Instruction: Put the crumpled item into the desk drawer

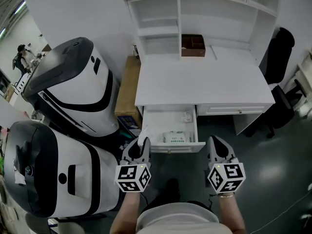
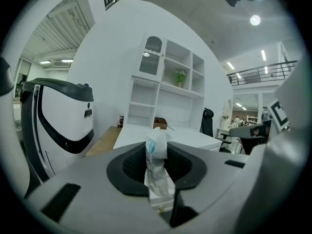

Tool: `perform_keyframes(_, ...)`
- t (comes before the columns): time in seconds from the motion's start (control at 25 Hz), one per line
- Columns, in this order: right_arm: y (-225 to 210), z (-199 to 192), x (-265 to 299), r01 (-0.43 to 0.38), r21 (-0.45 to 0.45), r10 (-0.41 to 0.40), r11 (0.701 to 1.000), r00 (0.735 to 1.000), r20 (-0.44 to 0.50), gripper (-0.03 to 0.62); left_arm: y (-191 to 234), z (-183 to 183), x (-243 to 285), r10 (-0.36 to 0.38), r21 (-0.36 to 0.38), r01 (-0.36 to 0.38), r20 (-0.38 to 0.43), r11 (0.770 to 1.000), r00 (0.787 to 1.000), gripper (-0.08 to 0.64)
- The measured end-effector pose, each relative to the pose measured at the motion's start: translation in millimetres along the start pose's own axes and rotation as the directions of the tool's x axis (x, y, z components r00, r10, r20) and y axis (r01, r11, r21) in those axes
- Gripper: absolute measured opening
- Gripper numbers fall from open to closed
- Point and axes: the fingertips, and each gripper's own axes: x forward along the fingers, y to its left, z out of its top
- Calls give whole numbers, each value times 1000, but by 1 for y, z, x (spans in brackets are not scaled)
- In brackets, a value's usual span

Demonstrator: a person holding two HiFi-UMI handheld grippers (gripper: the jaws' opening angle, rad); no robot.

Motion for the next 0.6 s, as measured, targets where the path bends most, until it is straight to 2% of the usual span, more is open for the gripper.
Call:
perform_keyframes(0.28, 7, 19, 24, 7, -5, -7, 1000, 999, 34, 2, 18, 12, 20, -9, -3, 9, 11, 1000, 1000, 71)
perform_keyframes(0.6, 6, 23, 29, 28, 2, -28, 1000, 999, 45, 2, 24, 9, 29, -25, -5, 25, -2, 1000, 1000, 71)
